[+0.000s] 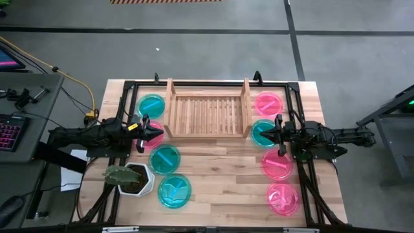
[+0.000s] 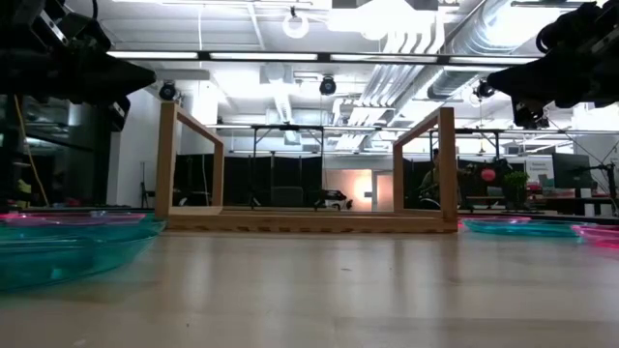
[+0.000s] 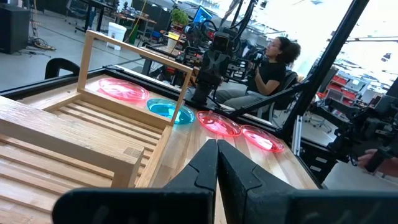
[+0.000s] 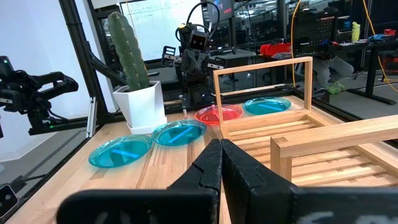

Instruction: Place and stack plates onto a shelf

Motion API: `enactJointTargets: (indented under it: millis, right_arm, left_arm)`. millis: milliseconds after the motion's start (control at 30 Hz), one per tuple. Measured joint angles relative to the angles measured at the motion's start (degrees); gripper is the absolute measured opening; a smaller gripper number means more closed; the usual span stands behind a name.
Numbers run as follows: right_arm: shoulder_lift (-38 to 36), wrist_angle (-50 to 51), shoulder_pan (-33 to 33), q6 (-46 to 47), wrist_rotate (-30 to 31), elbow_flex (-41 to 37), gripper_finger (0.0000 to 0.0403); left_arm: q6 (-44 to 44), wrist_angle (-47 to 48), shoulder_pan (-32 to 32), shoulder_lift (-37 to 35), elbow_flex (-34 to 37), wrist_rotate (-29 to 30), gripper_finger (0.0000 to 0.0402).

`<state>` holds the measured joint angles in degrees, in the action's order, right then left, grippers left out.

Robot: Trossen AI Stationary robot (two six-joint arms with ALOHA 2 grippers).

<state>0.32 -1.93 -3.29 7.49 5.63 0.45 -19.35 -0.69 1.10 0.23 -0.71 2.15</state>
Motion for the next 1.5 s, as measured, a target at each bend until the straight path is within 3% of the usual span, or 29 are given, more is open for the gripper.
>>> enactJointTargets:
  millis: [1167,1267,1433,1500]
  right_arm:
    - [0.0,0.0,0.0,0.0,0.0,0.0,0.0]
    - [0.0,-0.2,0.0,4.5,0.1,0.0,0.0]
    - [0.7,-14.4,0.0,9.7,4.1,0.1,0.0]
    - [1.3,-15.8,0.0,8.8,7.2,1.3,0.0002]
  left_arm:
    - [0.0,0.0,0.0,0.0,0.0,0.0,0.0]
    - [0.0,0.0,0.0,0.0,0.0,0.0,0.0]
    - [0.0,0.0,0.0,0.0,0.0,0.0,0.0]
    - [0.0,0.0,0.0,0.0,0.0,0.0,0.0]
